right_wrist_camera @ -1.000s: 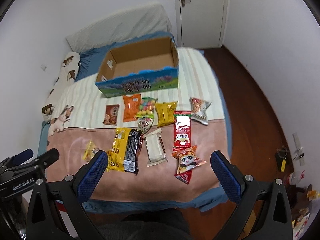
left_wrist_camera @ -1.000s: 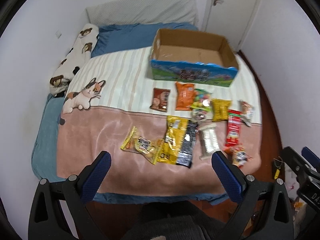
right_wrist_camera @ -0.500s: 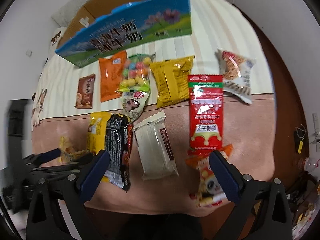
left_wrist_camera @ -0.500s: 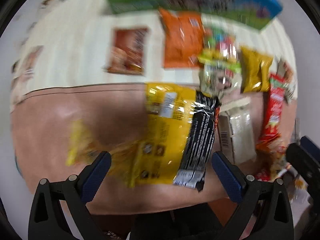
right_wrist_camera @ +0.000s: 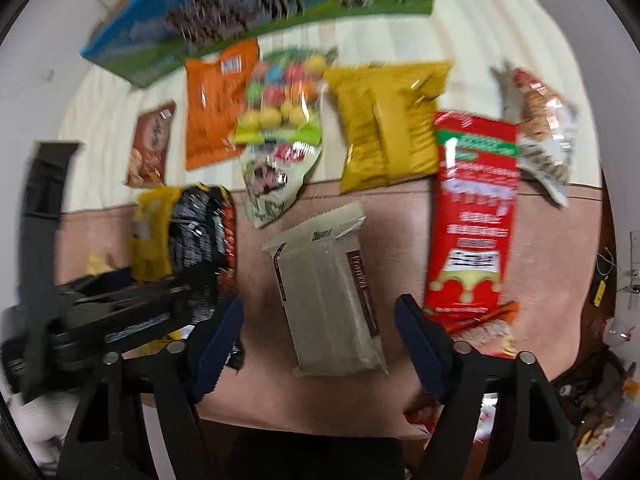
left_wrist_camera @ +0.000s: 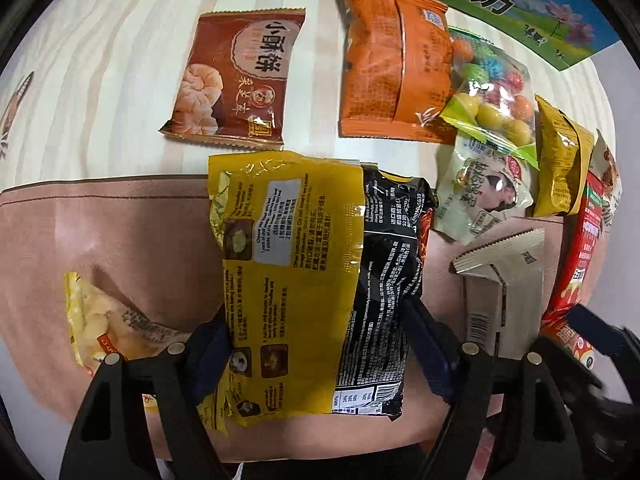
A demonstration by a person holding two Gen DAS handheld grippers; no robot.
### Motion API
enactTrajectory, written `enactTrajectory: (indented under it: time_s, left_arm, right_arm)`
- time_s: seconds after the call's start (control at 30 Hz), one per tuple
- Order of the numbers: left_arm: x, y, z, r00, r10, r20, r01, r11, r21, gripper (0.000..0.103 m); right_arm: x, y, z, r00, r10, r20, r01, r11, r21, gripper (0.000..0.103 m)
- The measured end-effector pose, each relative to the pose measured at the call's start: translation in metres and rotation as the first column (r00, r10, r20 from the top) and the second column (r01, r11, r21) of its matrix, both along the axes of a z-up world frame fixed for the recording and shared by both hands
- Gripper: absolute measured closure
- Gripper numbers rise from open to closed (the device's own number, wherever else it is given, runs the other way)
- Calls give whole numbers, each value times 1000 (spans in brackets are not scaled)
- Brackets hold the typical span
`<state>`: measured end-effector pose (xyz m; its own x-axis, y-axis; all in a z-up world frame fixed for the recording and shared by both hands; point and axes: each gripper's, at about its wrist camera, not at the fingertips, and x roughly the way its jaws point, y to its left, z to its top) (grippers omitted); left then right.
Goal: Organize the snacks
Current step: 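Grasp the yellow-black bag with the left tool while the right grasps the white wafer pack, then carry both packs into the cardboard box and open both tools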
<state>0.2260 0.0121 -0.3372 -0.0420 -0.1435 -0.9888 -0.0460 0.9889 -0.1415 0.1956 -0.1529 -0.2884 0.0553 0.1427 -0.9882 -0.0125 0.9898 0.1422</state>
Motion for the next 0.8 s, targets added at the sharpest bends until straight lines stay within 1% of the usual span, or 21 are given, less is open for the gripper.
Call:
enactTrajectory:
  time_s: [0.07, 0.1, 0.13, 0.17, 0.2, 0.3, 0.33, 0.4, 0.47, 0.5, 0.6, 0.63, 0.67, 0.7, 0.73, 0.77, 0.8]
  left_arm:
    - [1, 1, -8, 1000, -1, -4, 1, 1000, -23, 22]
    - [2, 2, -12, 1000, 3, -10, -3, 1000, -25, 21]
    - [1, 5, -18, 1000, 11, -16, -12, 999, -42, 21]
    - [1, 7, -21, 999, 24, -25, -25, 998, -62, 21]
    - [0, 12, -23, 999, 35, -31, -38, 996, -79, 23]
    - [-3, 20, -26, 998, 49, -27, -52, 993, -107, 25]
    - [-5, 22, -27, 999, 50, -20, -52, 993, -108, 25]
    - [-7, 26, -27, 998, 57, -5, -57, 993, -103, 26]
    - [-14, 27, -22, 998, 62, 9, -61, 994, -91, 26]
    - [-17, 30, -7, 998, 66, 11, -65, 994, -85, 26]
    - [-19, 35, 22, 997, 71, 34, -68, 994, -86, 26]
    - [-19, 36, 32, 996, 75, 46, -71, 994, -86, 34]
    - [-19, 39, 43, 995, 80, 63, -75, 994, -82, 46]
    - [-20, 40, 54, 994, 82, 78, -75, 994, -81, 65]
    - [-19, 42, 65, 992, 88, 90, -80, 993, -92, 72]
    - [-16, 43, 75, 991, 88, 100, -79, 992, -97, 72]
    - [-12, 42, 83, 993, 65, 103, -57, 995, -79, 70]
  right_arm:
    - [3, 9, -19, 999, 13, -37, -14, 1000, -26, 28]
    - [4, 11, -27, 998, 14, -53, -16, 999, -33, 35]
    - [5, 12, -36, 997, 4, -75, -8, 998, -55, 41]
    - [6, 12, -41, 996, 0, -84, -6, 997, -72, 44]
    - [6, 12, -44, 997, 3, -81, -9, 997, -79, 44]
    - [5, 15, -44, 998, -7, -66, 1, 996, -94, 46]
    - [5, 18, -43, 998, -11, -58, 5, 995, -98, 51]
    - [0, 23, -33, 999, -22, -40, 18, 995, -100, 53]
    - [-2, 26, -26, 999, -31, -23, 29, 996, -90, 54]
    - [-4, 25, -21, 999, -41, -15, 40, 996, -82, 54]
    - [-8, 19, -3, 998, -67, -2, 67, 998, -21, 54]
    - [-8, 17, 3, 998, -68, 8, 68, 998, -3, 54]
    - [-7, 15, 11, 998, -67, 19, 67, 998, 16, 54]
    - [-6, 13, 21, 997, -64, 32, 63, 997, 37, 54]
    - [-4, 12, 31, 997, -60, 47, 58, 997, 56, 54]
    - [0, 10, 42, 997, -55, 63, 50, 996, 74, 54]
    - [3, 8, 50, 996, -45, 73, 39, 996, 83, 54]
